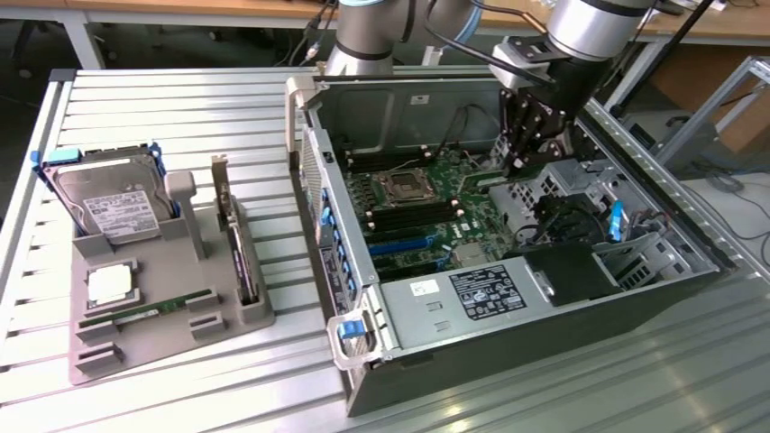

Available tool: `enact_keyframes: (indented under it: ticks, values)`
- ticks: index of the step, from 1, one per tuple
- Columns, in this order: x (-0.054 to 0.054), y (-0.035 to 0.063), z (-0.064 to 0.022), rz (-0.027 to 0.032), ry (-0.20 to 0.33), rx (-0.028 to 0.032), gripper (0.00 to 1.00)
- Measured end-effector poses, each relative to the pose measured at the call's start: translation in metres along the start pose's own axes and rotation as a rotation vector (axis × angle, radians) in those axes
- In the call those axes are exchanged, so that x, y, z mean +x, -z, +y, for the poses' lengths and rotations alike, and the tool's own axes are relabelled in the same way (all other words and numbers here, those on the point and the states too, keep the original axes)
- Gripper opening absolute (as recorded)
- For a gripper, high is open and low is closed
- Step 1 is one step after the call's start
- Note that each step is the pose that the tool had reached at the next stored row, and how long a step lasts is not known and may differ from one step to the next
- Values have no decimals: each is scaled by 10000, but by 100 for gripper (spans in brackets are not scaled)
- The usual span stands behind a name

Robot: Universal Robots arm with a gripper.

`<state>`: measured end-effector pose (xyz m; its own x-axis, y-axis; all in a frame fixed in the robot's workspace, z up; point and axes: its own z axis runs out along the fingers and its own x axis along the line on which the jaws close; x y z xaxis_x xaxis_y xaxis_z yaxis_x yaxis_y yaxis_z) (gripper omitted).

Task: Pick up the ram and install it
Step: 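Insert the ram into the slot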

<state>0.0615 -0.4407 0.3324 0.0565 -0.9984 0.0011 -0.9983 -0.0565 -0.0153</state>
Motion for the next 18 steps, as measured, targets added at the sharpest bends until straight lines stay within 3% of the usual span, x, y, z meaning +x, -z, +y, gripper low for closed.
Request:
enact_keyframes:
  ticks: [18]
  values:
    - [0,-151,2,0,0,0,12]
